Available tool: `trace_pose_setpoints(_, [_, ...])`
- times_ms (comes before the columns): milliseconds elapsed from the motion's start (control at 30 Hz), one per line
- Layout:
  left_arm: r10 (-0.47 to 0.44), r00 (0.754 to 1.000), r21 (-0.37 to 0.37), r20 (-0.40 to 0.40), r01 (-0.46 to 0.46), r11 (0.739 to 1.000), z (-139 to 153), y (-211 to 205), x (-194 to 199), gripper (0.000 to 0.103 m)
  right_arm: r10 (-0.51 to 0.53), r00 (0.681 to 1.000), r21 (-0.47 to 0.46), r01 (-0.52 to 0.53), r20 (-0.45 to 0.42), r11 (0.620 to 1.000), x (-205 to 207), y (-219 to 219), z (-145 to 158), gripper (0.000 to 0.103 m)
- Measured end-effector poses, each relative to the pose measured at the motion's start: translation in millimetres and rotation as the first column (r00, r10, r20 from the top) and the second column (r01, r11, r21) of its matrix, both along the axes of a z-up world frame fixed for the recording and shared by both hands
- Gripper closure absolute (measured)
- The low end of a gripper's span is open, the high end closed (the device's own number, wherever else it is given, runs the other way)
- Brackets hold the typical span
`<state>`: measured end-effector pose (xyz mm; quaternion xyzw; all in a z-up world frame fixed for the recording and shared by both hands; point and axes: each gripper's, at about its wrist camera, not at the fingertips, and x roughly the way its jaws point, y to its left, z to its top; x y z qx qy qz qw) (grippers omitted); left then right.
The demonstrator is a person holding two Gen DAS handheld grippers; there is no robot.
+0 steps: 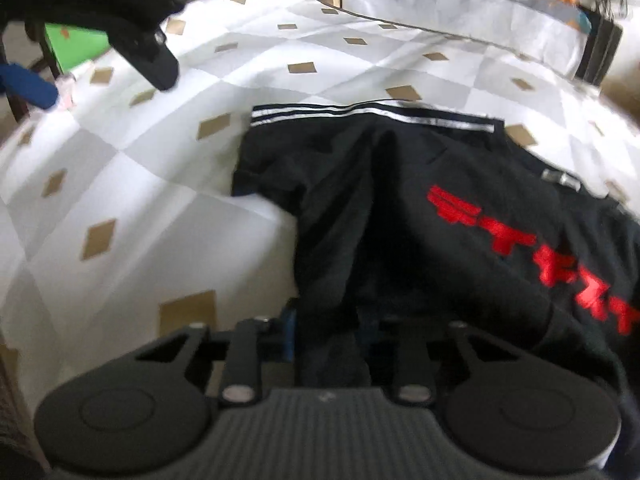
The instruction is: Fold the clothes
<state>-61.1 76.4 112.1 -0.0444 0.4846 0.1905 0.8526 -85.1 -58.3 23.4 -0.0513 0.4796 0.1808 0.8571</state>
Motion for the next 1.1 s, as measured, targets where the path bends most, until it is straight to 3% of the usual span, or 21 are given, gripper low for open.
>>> trace_pose_setpoints(267, [-0.062,0.998,-0.003,-0.006,0.062,0.998,-1.3,-12.5,3.8,0.003,0.093,0.988,0.190,-0.068,-0.126,0.979,-22.0,6.5,1.8,0.078])
trace_pose_setpoints(367, [-0.092,0.996,-0.009,-0.011,0.092,0.996,-3.2,-18.0,4.8,0.003,0.115,0.983,0.207,-0.084,-0.143,0.975,-32.3,12.2,6.5,0.065])
trace_pose_setpoints(400, [-0.103,0.995,-0.012,-0.012,0.103,0.995,-3.8,-19.8,5.0,0.003,0.083,0.988,0.195,-0.057,-0.130,0.979,-34.9,8.9,11.6,0.054])
trace_pose_setpoints(533, [-0.131,0.991,-0.005,-0.020,0.131,0.991,-7.1,-25.7,3.9,0.003,0.011,0.993,0.174,0.010,-0.116,0.985,-30.8,-22.1,41.2,0.047])
trace_pose_setpoints(600, [-0.146,0.989,-0.002,-0.029,0.146,0.989,-10.3,-29.4,3.8,0.003,-0.068,0.996,0.134,0.076,-0.066,0.988,-29.1,-52.1,61.9,0.042])
trace_pose_setpoints(700, [-0.168,0.985,-0.067,-0.047,0.165,0.984,-19.3,-38.0,2.7,0.003,-0.211,0.977,0.138,0.214,-0.041,0.967,-24.1,-109.5,78.1,0.040])
trace_pose_setpoints(767, [-0.204,0.978,-0.094,-0.051,0.198,0.976,-25.4,-50.1,2.0,0.003,-0.309,0.950,0.115,0.311,-0.031,0.944,-21.5,-148.7,80.0,0.040])
trace_pose_setpoints(900, [-0.304,0.950,-0.084,-0.071,0.298,0.951,-35.6,-79.7,1.5,0.003,-0.494,0.869,0.061,0.492,0.020,0.868,-24.8,-220.5,75.2,0.037])
trace_pose_setpoints(1000, [-0.371,0.925,-0.089,-0.080,0.364,0.927,-41.5,-99.2,0.9,0.003,-0.630,0.776,0.065,0.628,0.023,0.776,-27.9,-264.3,66.6,0.034])
trace_pose_setpoints(1100, [-0.462,0.881,-0.068,-0.100,0.457,0.887,-47.2,-121.8,-1.6,0.003,-0.711,0.703,0.102,0.708,-0.014,0.699,-24.4,-291.9,55.8,0.034])
